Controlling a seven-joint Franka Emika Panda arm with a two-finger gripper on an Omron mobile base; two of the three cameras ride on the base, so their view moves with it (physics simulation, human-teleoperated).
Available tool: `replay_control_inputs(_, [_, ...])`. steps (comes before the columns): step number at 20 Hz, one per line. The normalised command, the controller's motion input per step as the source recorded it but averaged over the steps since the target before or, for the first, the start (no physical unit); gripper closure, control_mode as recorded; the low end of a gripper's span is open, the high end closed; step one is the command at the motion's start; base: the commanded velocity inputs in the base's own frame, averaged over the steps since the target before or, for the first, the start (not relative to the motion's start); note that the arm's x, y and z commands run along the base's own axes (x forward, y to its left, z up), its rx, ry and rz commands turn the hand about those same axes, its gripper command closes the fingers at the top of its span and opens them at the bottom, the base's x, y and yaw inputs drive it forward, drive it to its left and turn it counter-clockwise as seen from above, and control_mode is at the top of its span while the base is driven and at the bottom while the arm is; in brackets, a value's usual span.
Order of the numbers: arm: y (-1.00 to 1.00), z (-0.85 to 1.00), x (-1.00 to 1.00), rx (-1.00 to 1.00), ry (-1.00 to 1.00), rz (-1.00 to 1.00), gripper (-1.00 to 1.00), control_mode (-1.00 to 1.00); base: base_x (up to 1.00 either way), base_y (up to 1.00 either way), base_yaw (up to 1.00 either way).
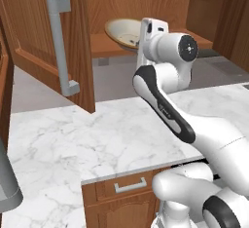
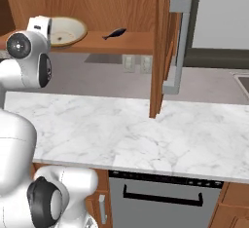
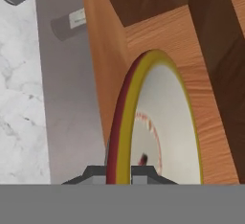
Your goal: Pick the mug and place it in the sink. Pick the bowl and place it in the open cabinet and then close the cabinet.
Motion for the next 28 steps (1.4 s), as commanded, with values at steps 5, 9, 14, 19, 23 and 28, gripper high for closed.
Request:
replay_control_inputs(5, [0.13,-0.10,0.39,0.00,-0.01,0.01,1.00,-1.00,0.00,0.00,0.00])
replay_control_inputs(9, [0.08,-0.01,0.34,0.00,0.00,0.00,1.00,-1.00,0.00,0.00,0.00])
replay_control_inputs(14, [0.10,0.00,0.32,0.00,0.00,0.00,1.00,-1.00,0.00,0.00,0.00])
replay_control_inputs(19, [0.17,0.00,0.28,0.00,0.08,0.00,1.00,-1.00,0.00,0.00,0.00])
replay_control_inputs(23, [0.14,0.00,0.29,0.00,0.14,0.00,1.00,-1.00,0.00,0.00,0.00])
replay_control_inputs(28, [0.15,0.00,0.37,0.00,0.07,0.00,1.00,-1.00,0.00,0.00,0.00])
